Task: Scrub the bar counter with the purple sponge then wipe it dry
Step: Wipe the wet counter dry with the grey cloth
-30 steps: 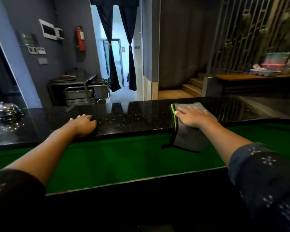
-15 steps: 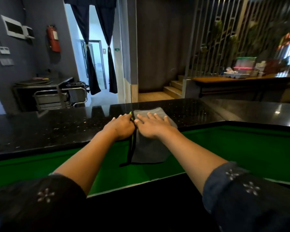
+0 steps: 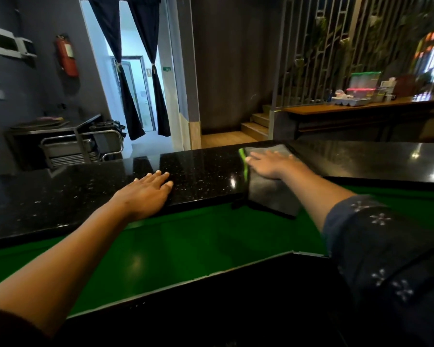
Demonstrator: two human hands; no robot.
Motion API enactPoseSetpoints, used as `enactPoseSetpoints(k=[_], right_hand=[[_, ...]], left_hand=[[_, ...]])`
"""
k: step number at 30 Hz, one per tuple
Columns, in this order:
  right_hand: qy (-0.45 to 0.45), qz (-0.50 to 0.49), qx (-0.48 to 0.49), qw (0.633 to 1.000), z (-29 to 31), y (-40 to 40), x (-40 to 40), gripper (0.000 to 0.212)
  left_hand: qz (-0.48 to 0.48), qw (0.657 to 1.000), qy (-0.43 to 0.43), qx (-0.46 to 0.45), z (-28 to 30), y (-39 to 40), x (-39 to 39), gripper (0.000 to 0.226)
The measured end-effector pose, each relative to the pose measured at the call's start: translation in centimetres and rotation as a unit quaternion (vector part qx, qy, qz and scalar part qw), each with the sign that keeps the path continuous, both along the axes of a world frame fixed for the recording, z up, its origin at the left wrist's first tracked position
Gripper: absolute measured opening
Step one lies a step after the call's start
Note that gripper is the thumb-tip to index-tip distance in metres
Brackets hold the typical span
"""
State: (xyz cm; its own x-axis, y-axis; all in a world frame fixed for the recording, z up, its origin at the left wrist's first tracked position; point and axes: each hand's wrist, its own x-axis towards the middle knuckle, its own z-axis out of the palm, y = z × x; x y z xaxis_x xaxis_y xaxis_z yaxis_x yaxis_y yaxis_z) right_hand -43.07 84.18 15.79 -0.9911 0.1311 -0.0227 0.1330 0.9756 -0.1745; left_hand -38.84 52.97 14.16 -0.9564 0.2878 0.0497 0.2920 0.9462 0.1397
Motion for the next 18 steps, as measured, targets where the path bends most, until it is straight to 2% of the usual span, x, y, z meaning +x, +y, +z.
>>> enactPoseSetpoints(k=[3, 7, 12, 14, 16, 18], right_hand=[[-0.009, -0.039, 0.004, 0.999, 0.1, 2.3, -0.2, 0.065], [-0.010, -0.057, 0.006, 0.998, 0.2, -1.3, 0.4, 0.070], [0.004, 0.058, 0.004, 0.998, 0.6, -13.1, 2.7, 0.067], [-0.006, 0.109, 0.015, 0.994, 0.2, -17.3, 3.8, 0.065], [-0.005, 0.141, 0.020, 0.990, -0.2, -19.2, 4.6, 0.063], [0.010, 0.153, 0.006, 0.988, -0.9, -19.3, 5.5, 0.061]], left_hand=[[0.004, 1.000, 0.007, 0.002, -0.3, 0.1, -0.3, 0.056], [0.008, 0.999, 0.011, 0.030, -0.4, 0.2, -0.2, 0.059], [0.011, 0.997, 0.003, 0.079, 0.2, 0.5, 0.7, 0.059], [0.001, 0.991, -0.012, 0.131, 0.7, 0.5, 1.4, 0.057], [0.004, 0.979, -0.020, 0.203, 1.3, -0.2, 2.4, 0.056], [0.017, 0.975, -0.027, 0.219, 1.7, -2.6, 3.3, 0.057]])
